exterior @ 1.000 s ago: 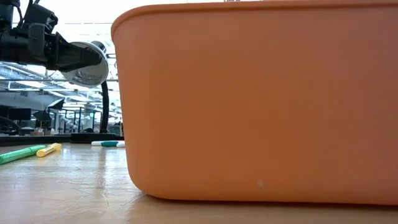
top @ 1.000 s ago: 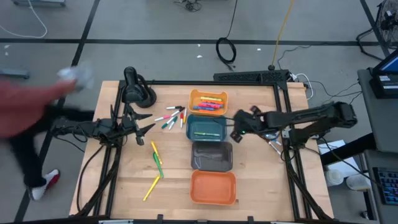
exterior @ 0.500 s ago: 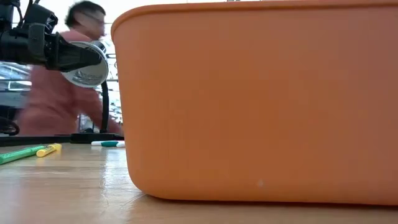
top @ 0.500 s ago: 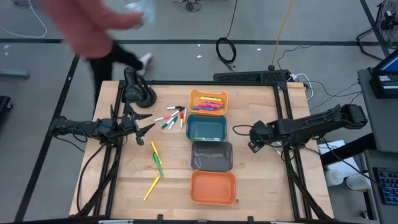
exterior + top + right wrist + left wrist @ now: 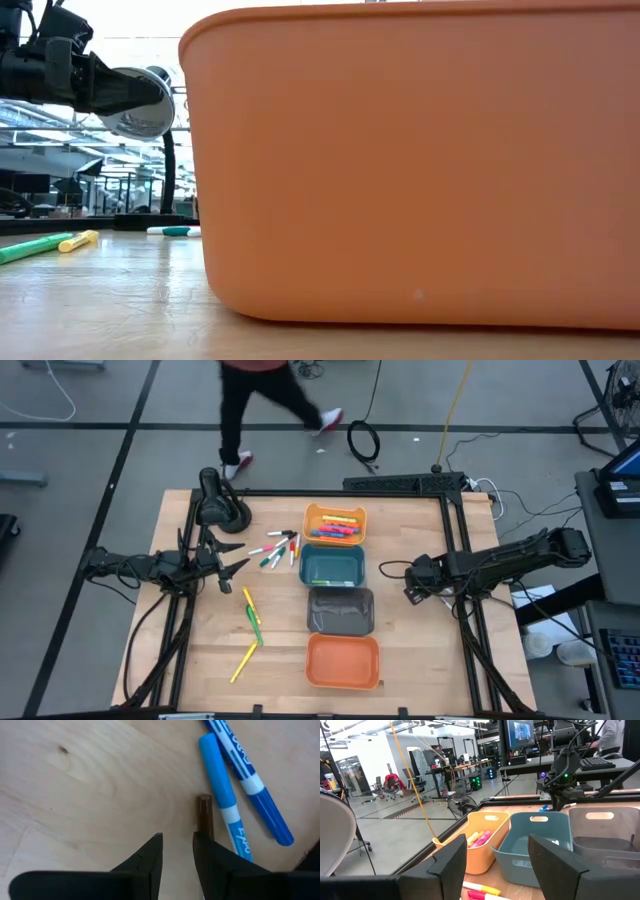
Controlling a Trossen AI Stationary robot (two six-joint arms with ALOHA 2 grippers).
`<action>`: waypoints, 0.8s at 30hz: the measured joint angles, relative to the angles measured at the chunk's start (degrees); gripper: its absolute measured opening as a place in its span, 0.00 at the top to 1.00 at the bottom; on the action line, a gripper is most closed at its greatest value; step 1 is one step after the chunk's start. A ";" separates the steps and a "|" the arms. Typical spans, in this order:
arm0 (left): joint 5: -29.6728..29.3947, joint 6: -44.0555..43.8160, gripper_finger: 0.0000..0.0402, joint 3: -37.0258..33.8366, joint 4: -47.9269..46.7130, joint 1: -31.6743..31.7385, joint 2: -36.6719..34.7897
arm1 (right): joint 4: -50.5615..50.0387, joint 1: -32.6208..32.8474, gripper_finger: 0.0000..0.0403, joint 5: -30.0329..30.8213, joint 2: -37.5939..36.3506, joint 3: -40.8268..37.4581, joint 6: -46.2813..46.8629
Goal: Pick & Place Markers
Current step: Put the brown thin dry erase marker into the blue bin
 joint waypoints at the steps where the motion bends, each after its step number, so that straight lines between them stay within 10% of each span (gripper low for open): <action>1: 0.00 0.00 0.47 0.00 0.00 0.00 -0.02 | -0.80 0.00 0.76 -0.02 0.00 0.19 0.00; 24: 0.02 0.00 0.47 0.00 0.00 -0.01 -0.02 | -0.63 -0.02 0.77 -0.70 1.81 -0.42 5.93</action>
